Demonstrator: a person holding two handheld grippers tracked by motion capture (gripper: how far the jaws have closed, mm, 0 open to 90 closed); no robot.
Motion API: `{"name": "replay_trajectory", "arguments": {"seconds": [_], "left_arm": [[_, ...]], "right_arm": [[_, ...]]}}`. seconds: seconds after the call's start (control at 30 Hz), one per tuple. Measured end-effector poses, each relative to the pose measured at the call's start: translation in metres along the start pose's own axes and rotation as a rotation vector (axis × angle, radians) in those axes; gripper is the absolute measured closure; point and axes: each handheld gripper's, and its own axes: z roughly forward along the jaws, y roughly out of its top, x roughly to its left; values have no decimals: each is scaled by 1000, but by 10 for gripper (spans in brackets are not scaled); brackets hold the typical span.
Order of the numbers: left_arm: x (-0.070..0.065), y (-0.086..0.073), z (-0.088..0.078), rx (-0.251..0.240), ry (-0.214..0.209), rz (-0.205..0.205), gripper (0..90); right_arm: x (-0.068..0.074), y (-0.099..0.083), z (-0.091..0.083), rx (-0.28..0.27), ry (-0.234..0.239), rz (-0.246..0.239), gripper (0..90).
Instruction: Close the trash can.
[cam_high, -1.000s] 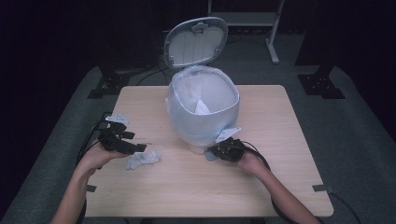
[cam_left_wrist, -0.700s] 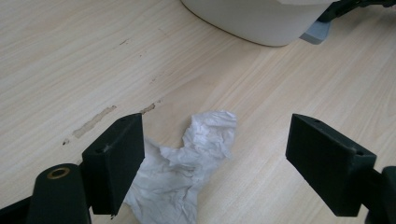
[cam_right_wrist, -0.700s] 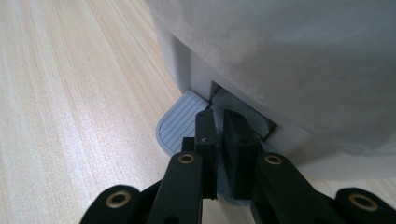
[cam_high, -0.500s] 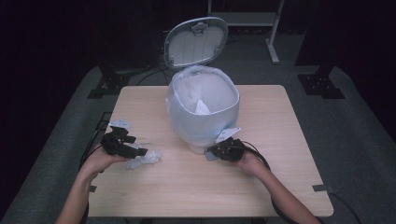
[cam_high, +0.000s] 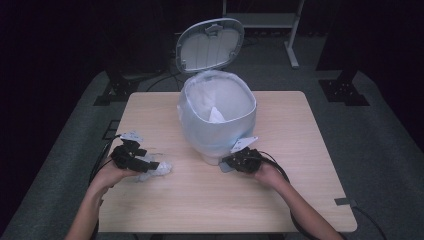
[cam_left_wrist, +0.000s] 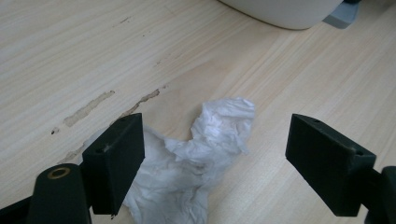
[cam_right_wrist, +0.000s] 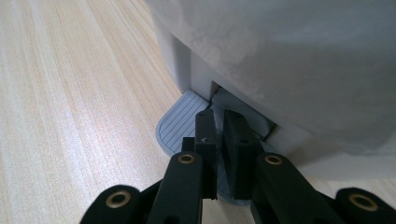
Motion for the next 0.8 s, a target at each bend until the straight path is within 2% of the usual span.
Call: {"name": "replay_trajectory", "arguments": {"seconds": [0.23, 0.47, 0.8], "left_arm": [[1, -3, 6, 3, 17, 5, 191], [3, -8, 12, 17, 2, -3, 191], [8, -16, 20, 18, 19, -17, 216]], "right_arm": [[0, 0, 0, 0, 0, 0, 841], [0, 0, 0, 0, 0, 2, 840], [0, 0, 0, 0, 0, 1, 841]]}}
